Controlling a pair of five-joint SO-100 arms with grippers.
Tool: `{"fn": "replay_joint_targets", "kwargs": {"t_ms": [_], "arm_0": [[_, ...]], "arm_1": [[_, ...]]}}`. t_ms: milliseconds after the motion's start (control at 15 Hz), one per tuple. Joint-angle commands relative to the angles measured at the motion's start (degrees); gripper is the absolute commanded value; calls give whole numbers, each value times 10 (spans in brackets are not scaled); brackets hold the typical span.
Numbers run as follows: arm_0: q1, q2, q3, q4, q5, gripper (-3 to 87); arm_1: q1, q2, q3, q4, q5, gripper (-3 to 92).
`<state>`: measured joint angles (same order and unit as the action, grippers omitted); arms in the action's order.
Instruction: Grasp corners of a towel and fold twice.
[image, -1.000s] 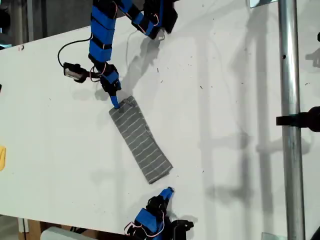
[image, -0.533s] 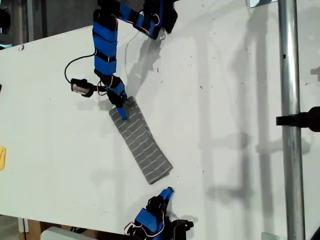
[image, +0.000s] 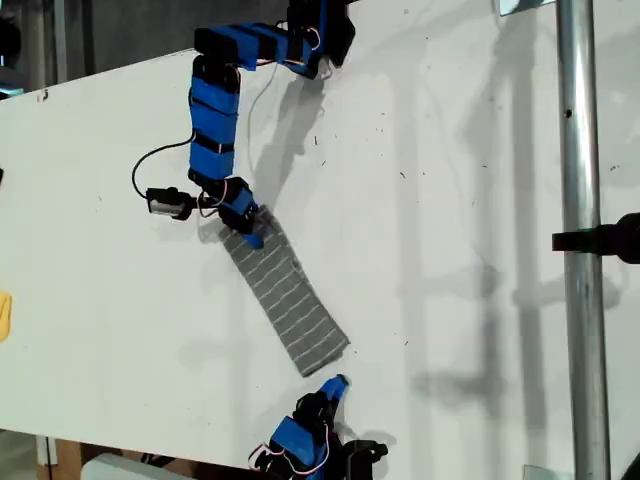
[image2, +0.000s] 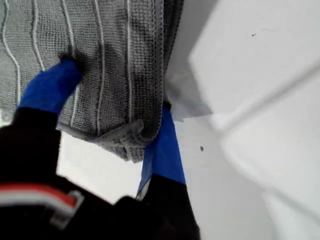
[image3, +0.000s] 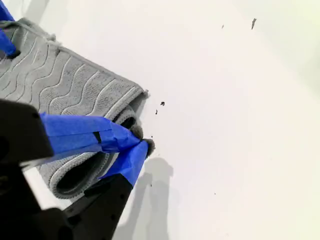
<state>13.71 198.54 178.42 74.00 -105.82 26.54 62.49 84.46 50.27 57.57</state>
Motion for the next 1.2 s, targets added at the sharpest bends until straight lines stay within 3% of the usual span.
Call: {"fn": "replay_joint_targets", "kwargs": {"t_ms": [0,133,267,467,733,800,867,1000,1133], "arm_0": [[5,3,4,-2,-5,-26],[-3,3,4,-2,4,-26],[-11,3,4,-2,11,-26],[-15,3,4,-2,17,-26],[-19,3,4,-2,30,-26],[-15,3,4,-2,26,-26],[-13,3,4,-2,24,-26],[-18,3,4,-2,34,-26],[-11,3,4,-2,26,-26]], "arm_1": [[-16,-3,-30,25,4,-2],[-8,26,-12,89,-13,-2],[-2,198,127,133,1,-2],[-28,504,311,255,74,-2],[-138,667,352,454,221,-2],[-169,710,371,442,249,-2],[-191,705,380,349,248,-2],[-219,533,306,181,235,-2],[-255,391,205,91,234,-2]]}}
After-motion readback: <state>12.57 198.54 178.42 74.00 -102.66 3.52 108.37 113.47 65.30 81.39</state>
